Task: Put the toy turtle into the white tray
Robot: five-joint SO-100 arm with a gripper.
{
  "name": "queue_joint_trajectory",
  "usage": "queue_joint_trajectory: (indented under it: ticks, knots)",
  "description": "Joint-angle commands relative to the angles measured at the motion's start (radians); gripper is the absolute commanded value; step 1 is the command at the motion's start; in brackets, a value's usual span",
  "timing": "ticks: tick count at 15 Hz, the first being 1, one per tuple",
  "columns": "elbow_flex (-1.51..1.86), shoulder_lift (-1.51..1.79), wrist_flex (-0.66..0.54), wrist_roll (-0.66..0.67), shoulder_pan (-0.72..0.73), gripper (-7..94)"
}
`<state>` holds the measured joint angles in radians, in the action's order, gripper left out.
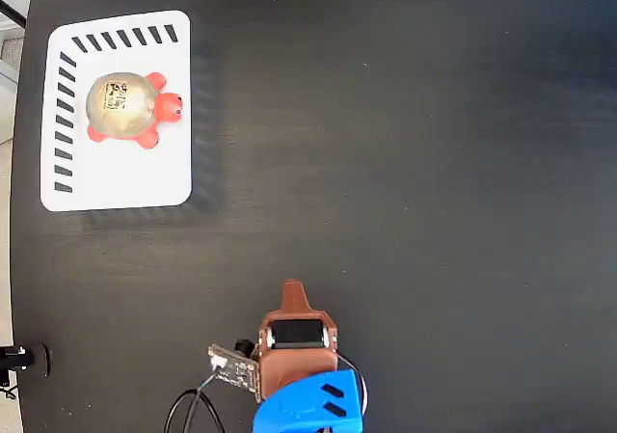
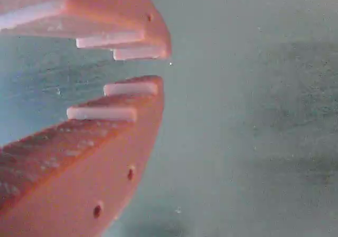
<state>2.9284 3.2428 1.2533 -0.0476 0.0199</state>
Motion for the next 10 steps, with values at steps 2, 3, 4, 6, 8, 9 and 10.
queue_joint_trajectory:
  ticks: [2, 3, 4, 6, 8, 9, 10]
  knots:
    - [-0.002, 0.011, 0.009, 0.011, 0.038, 0]
    - [-0.002, 0.011, 0.009, 0.011, 0.038, 0]
    - [-0.002, 0.011, 0.009, 0.011, 0.038, 0]
    - [-0.002, 0.011, 0.009, 0.011, 0.038, 0]
    - [-0.002, 0.011, 0.009, 0.011, 0.038, 0]
    - [-0.002, 0.011, 0.009, 0.011, 0.038, 0]
    - [-0.002, 0.011, 0.009, 0.011, 0.038, 0]
